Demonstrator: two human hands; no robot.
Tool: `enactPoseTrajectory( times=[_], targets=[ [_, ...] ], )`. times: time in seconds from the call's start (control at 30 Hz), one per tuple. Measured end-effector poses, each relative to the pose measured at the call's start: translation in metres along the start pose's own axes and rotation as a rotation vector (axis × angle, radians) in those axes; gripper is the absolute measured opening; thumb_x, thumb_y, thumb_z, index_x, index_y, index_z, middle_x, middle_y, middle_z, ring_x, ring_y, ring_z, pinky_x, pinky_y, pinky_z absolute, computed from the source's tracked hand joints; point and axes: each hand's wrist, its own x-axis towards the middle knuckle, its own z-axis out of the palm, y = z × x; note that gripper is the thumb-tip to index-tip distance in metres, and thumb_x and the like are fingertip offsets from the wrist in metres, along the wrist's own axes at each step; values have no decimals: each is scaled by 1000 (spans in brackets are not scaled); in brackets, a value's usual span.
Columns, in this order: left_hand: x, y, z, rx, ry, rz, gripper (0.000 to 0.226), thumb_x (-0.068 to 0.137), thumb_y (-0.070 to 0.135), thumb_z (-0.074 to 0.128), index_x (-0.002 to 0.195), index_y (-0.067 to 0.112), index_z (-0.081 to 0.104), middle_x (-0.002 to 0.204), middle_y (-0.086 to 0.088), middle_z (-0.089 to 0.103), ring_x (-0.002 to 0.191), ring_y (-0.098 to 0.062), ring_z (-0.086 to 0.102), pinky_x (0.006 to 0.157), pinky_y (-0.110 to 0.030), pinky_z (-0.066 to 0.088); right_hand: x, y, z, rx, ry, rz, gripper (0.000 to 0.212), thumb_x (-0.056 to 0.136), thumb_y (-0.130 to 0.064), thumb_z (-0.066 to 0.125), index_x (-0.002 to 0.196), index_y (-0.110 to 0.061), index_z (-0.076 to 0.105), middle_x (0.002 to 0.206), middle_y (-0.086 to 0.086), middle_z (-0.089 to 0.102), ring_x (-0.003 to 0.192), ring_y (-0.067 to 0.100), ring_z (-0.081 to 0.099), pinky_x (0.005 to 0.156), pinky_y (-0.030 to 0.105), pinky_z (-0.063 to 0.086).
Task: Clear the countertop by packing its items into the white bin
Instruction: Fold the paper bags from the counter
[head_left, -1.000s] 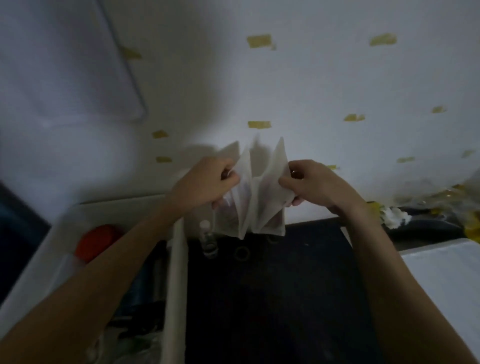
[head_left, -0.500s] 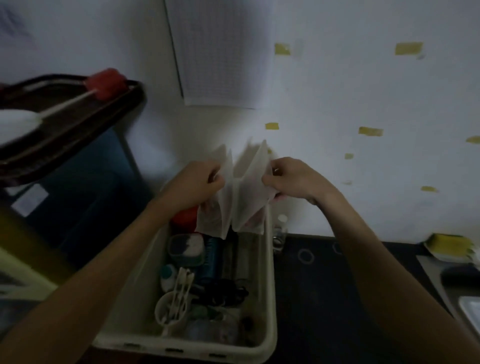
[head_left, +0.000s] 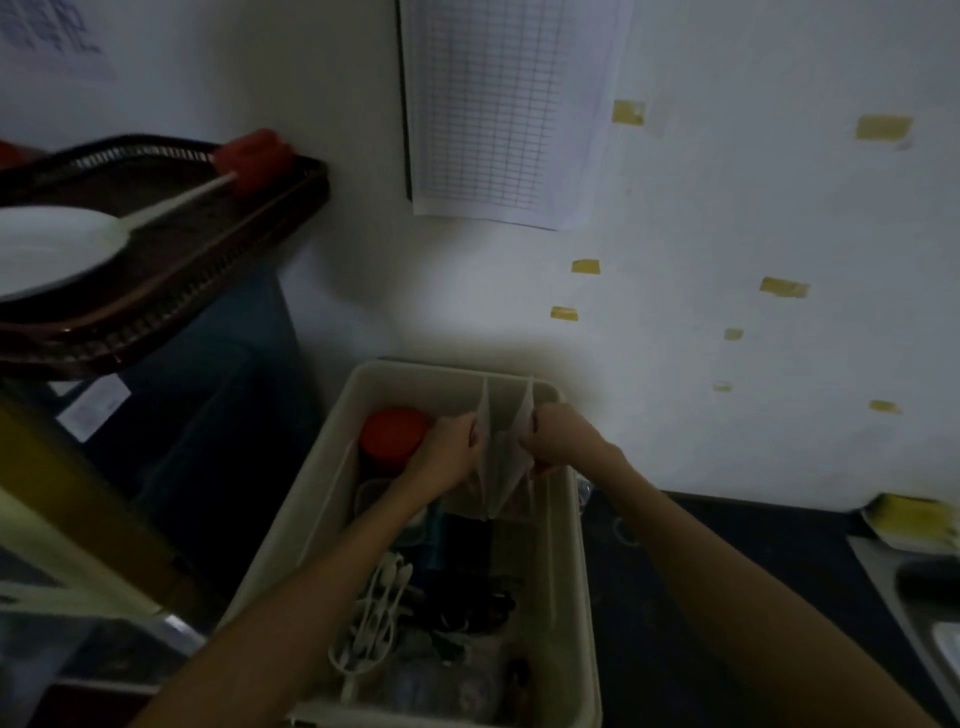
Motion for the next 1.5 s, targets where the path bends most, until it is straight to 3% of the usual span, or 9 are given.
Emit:
enactPoseTrajectory(
  times=[0.1,0.23,0.4,0.53,0.73,0.93,1.03,1.3,1.5],
  targets=[
    [4,-9,19,18,-62,-20,13,94,17,54,81,12,53,70,-7,61,66,-24,61,55,-27,34,14,9,20,-81,11,-25,14,95,-17,57,86,-8,62,76,3,63,72,19,70,54,19,46],
    [0,-27,38,47,-143,-58,20,95,18,52,110,8,59,91,-14,70,81,-27,68,62,-29,42,25,16,48,-72,57,-41,12,93,-12,58,91,-3,66,81,3,67,70,15,65,64,25,54],
    [-7,-41,44,45,-168,-106,24,94,19,52,111,4,62,99,-19,70,90,-31,68,72,-37,50,37,18,76,-97,62,-41,20,93,-11,49,93,-3,67,92,13,71,84,29,71,77,42,60],
    [-12,-40,39,84,-192,-85,30,94,26,55,116,6,60,105,-18,70,96,-32,68,76,-37,52,43,20,80,-20,48,-35,25,95,-28,54,99,-5,65,93,10,70,82,26,70,78,41,60],
    [-13,-44,28,176,-198,-86,29,97,38,49,91,10,53,92,-20,67,85,-35,66,67,-40,48,18,21,49,-92,32,-142,17,96,-17,55,96,-3,65,87,4,64,87,25,68,71,28,50],
    [-13,-12,5,127,33,21,26,95,34,57,79,14,51,71,-5,63,65,-20,59,56,-35,41,-11,62,-4,443,378,-160,14,92,-5,52,101,-10,62,82,6,70,64,18,71,62,33,60],
    [-6,22,3,28,80,86,22,93,32,59,80,15,52,70,-1,60,65,-16,58,59,-35,44,-2,106,-6,332,467,-49,7,94,-16,58,99,-17,62,89,1,70,72,14,69,68,30,59],
    [23,89,48,88,-59,118,13,90,27,63,87,20,54,78,3,61,72,-13,58,66,-31,50,52,154,41,9,149,-38,64,86,-15,70,143,-16,42,149,10,36,123,30,52,103,39,47],
    [32,106,76,84,-46,103,10,86,18,68,89,14,59,72,8,59,59,1,52,57,-13,39,59,180,56,-2,187,-106,37,86,-13,66,121,-19,57,123,7,53,110,30,55,90,37,51]
  ],
)
